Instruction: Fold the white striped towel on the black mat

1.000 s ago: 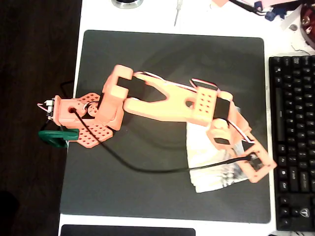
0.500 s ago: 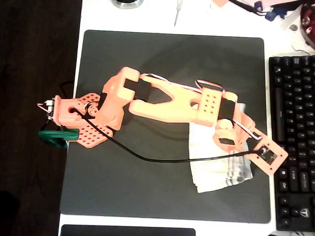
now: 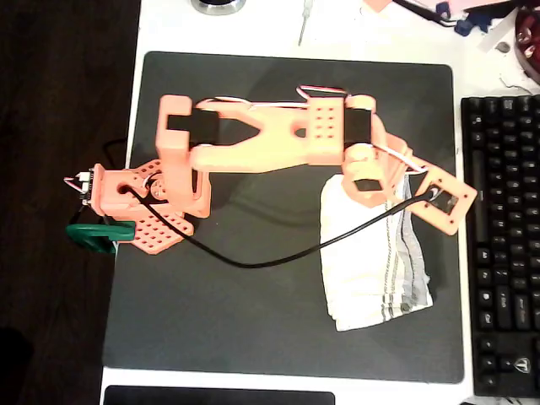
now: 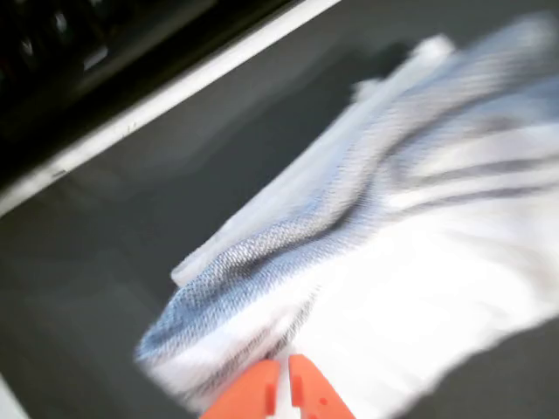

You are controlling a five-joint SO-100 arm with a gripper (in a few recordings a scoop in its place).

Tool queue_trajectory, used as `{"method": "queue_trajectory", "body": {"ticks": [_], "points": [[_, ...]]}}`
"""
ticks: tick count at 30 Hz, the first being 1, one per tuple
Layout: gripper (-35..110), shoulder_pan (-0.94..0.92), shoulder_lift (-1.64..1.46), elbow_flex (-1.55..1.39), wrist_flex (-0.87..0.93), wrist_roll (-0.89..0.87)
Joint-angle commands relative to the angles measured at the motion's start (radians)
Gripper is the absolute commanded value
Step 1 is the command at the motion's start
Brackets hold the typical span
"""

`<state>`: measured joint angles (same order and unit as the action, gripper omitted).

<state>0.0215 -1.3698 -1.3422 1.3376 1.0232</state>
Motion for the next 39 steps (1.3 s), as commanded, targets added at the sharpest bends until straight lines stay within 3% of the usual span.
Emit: {"method": "queue_trajectory", "body": {"ticks": [1, 7, 11, 18, 29, 39], "points": [[0, 0.028, 0.098, 0.071, -0.044, -0.006], [0, 0.031, 0.239, 0.152, -0.086, 0.009], [0, 0.005, 0.166, 0.183, 0.005, 0.026], [0, -0.195, 0.021, 0.193, 0.086, 0.121], [1, -0.356, 0.196, 0.067, -0.176, 0.232], [1, -0.301, -0.160, -0.158, -0.086, 0.336]]}}
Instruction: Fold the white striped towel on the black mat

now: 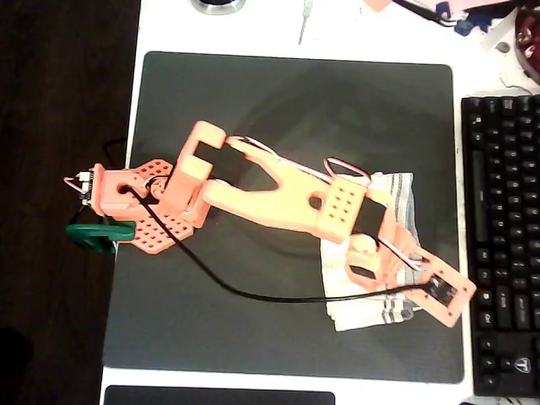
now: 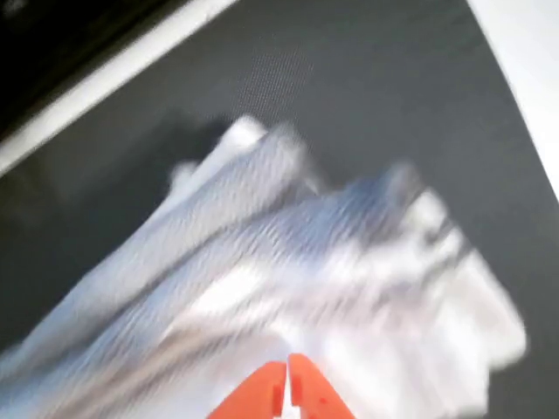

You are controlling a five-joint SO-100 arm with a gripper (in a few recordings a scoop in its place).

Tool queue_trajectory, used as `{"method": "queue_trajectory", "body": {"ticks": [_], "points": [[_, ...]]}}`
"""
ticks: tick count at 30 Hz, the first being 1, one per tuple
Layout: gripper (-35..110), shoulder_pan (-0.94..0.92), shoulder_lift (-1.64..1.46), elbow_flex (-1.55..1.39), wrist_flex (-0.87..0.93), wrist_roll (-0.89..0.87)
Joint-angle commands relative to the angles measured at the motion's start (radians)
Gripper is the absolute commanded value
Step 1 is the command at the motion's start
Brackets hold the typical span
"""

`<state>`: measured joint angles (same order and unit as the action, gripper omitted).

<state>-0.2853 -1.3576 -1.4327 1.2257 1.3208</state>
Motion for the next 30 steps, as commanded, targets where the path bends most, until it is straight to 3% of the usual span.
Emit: {"method": "queue_trajectory", "body": {"ticks": [1, 6, 15, 23, 30], "points": [[2, 0.015, -0.224, -0.110, 0.028, 0.049], [6, 0.057, -0.488, -0.380, 0.034, 0.138], [0, 0.166, -0.999, -0.956, -0.084, 0.207], [0, 0.259, -1.430, -1.391, -0.164, 0.184], [0, 0.290, -1.692, -1.598, -0.183, 0.155]]}}
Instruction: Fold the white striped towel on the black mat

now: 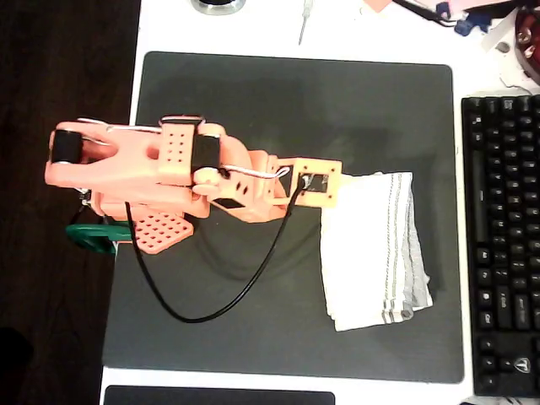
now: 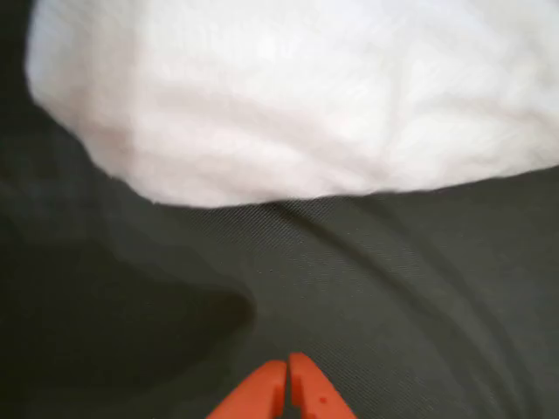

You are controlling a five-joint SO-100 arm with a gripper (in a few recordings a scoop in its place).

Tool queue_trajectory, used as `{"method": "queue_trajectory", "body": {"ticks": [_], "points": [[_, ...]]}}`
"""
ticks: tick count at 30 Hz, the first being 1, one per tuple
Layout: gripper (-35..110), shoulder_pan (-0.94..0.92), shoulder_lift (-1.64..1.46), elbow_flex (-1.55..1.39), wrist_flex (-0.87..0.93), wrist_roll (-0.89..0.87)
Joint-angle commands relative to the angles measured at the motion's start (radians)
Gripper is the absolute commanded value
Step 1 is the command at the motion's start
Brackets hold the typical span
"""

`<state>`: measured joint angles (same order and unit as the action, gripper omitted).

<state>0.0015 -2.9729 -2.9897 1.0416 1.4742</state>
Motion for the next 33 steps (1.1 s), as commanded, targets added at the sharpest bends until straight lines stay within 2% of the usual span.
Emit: {"method": "queue_trajectory", "body": {"ticks": [1, 7, 15, 19, 33], "points": [[0, 0.008, -0.097, -0.057, 0.002, -0.005], [0, 0.011, -0.221, -0.166, 0.000, -0.005], [0, 0.026, -0.304, -0.167, 0.186, -0.028], [0, 0.038, -0.325, -0.167, 0.322, 0.112], [0, 0.006, -0.387, -0.167, 0.342, 0.066]]}}
